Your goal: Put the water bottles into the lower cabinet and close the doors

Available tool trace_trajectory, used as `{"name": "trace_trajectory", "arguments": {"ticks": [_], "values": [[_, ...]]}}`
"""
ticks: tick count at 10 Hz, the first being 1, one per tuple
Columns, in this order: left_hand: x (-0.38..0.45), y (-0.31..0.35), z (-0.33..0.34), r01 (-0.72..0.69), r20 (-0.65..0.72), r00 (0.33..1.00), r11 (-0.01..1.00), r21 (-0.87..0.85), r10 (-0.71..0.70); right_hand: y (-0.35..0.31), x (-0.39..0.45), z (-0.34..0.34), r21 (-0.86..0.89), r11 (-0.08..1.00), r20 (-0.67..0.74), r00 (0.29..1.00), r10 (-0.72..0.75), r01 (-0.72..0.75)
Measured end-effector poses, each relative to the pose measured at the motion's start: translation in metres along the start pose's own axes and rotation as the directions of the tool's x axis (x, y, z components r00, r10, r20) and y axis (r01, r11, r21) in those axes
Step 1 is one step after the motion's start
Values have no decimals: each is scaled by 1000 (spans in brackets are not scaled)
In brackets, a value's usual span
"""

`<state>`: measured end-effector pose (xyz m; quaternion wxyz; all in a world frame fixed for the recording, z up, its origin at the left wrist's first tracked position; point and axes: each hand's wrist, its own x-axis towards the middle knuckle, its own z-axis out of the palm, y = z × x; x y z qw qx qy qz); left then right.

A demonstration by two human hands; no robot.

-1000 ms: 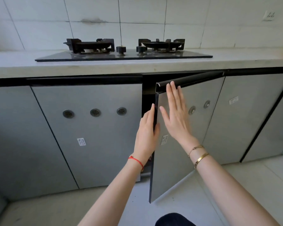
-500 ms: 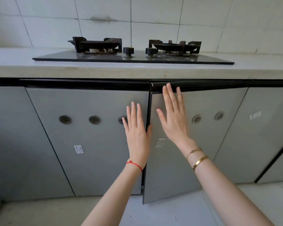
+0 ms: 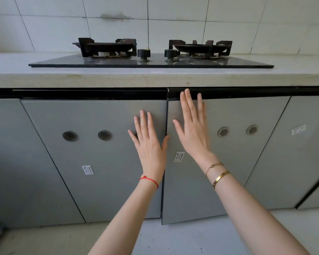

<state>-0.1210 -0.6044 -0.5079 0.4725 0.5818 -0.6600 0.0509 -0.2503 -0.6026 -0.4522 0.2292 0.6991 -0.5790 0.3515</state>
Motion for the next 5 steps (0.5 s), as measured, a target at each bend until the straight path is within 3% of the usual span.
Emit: {"name": "trace_trajectory", "arguments": {"ticks": [5], "values": [[-1, -29, -80, -211, -1, 977, 973, -99, 212, -18, -24, -32, 95, 995, -61, 998, 1, 5]]}}
